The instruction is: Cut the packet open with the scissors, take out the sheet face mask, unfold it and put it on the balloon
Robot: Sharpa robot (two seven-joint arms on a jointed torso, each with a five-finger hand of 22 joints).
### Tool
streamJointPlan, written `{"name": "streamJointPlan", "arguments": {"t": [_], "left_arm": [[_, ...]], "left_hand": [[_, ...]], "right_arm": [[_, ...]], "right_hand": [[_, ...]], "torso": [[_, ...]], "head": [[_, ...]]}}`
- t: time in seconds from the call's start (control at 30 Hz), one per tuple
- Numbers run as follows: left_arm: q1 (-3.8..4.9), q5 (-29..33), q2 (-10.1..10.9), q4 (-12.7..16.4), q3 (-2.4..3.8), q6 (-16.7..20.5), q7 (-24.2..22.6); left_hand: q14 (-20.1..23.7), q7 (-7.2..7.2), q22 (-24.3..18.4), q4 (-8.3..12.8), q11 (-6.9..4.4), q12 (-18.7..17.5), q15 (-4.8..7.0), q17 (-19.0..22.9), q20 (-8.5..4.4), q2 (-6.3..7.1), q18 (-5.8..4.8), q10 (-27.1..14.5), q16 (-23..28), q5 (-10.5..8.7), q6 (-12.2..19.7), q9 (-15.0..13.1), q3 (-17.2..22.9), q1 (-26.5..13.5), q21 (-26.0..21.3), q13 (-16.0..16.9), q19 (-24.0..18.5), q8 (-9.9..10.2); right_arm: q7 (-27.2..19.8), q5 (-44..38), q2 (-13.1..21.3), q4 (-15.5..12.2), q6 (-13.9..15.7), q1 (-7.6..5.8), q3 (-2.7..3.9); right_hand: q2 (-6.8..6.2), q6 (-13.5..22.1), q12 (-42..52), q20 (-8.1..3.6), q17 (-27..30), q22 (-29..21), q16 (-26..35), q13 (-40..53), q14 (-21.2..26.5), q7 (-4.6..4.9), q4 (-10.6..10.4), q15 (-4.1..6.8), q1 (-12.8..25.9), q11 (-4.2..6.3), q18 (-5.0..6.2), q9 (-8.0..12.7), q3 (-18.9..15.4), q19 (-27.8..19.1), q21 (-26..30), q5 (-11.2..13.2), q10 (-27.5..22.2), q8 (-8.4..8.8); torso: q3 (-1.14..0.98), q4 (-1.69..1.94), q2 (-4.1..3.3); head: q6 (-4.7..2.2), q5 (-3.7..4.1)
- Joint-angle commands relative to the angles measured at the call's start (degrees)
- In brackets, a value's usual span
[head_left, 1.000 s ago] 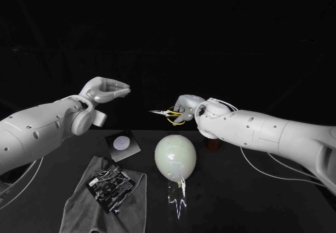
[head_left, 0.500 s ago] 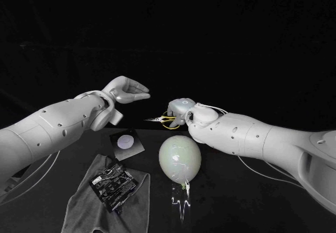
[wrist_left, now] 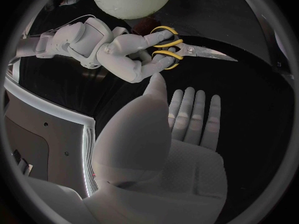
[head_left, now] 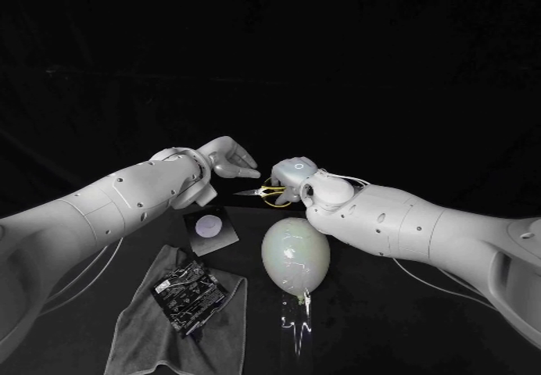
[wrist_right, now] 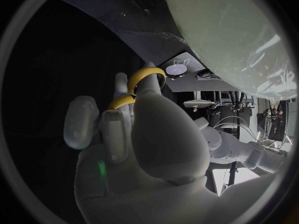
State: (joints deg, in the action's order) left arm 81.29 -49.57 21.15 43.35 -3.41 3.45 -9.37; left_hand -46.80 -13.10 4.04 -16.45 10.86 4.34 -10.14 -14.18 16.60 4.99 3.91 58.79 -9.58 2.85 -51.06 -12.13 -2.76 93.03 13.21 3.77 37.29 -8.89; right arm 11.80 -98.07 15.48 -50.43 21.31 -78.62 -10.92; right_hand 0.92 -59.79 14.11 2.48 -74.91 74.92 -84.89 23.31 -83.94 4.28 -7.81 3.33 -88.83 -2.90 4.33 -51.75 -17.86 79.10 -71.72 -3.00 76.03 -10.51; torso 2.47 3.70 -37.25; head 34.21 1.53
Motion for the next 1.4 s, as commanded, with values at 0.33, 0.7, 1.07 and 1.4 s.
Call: {"name": "streamJointPlan", "arguments": {"t": [0.33,0.7,1.07,1.4], "left_arm": [[-0.86,-2.42,-1.18,-0.46,-0.09,-5.43,4.51],[-1.04,-0.99,-1.41,-0.29,-0.15,-7.28,4.72],[-1.06,-0.8,-1.62,-0.27,-0.18,-8.85,4.78],[-1.08,-0.84,-1.96,-0.13,-0.18,-9.81,4.72]], "left_hand": [[-0.79,-1.13,0.12,-0.07,0.52,-0.46,0.09,-0.08,0.0,-0.25,0.15,-0.1,-0.49,-0.15,0.17,0.17,-0.89,-1.36,0.27,-0.07,1.07,0.13],[-2.61,-0.61,0.16,0.1,0.04,-0.27,0.63,-0.38,-0.07,-1.42,0.74,0.93,-1.22,-0.14,-0.73,0.12,-1.55,-1.33,0.46,0.01,2.62,-0.23],[-3.21,-0.42,0.16,0.22,-0.15,-0.31,0.85,-0.48,-0.1,-2.43,0.96,1.23,-1.43,-0.13,-1.01,0.13,-1.36,-0.7,0.49,-0.01,3.14,-0.31],[-4.98,-0.18,0.24,0.62,-0.57,-0.31,1.39,-0.87,-0.17,-5.14,1.74,2.26,-2.18,-0.12,-1.89,0.21,0.33,2.17,0.75,-0.04,4.59,-0.49]], "right_arm": [[0.92,-2.96,0.75,-1.58,2.17,-0.05,0.14],[0.66,-3.02,0.79,-1.55,2.19,-0.06,0.17],[-0.44,-3.04,1.18,-2.94,4.95,-0.08,0.21],[-0.99,-3.06,1.52,-3.87,6.14,-0.12,0.26]], "right_hand": [[15.48,-0.42,0.0,0.11,-1.12,6.29,-0.27,-0.14,-3.34,0.03,0.06,0.39,-15.57,3.02,-0.07,-0.01,-0.13,0.26,-0.17,0.12,4.36,0.39],[15.46,-0.45,-0.03,0.11,-1.18,6.31,-0.29,-0.16,-3.35,0.03,0.03,0.38,-15.53,3.02,-0.08,-0.01,-0.16,0.27,-0.18,0.12,4.42,0.4],[15.44,-0.48,-0.07,0.12,-1.21,6.46,-0.3,-0.18,-3.35,0.02,-0.02,0.38,-15.47,3.02,-0.15,0.0,-0.2,0.45,-0.48,0.11,4.48,0.42],[15.42,-0.51,-0.09,0.12,-1.28,6.48,-0.32,-0.2,-3.37,0.01,-0.04,0.38,-15.44,3.03,-0.16,0.01,-0.23,0.47,-0.51,0.12,4.52,0.42]], "torso": [[-0.03,0.06,0.14],[0.03,0.14,0.15],[0.02,0.07,0.13],[0.03,0.07,0.14]], "head": [[0.6,-0.66],[0.87,-0.53],[0.83,-0.59],[0.89,-0.61]]}}
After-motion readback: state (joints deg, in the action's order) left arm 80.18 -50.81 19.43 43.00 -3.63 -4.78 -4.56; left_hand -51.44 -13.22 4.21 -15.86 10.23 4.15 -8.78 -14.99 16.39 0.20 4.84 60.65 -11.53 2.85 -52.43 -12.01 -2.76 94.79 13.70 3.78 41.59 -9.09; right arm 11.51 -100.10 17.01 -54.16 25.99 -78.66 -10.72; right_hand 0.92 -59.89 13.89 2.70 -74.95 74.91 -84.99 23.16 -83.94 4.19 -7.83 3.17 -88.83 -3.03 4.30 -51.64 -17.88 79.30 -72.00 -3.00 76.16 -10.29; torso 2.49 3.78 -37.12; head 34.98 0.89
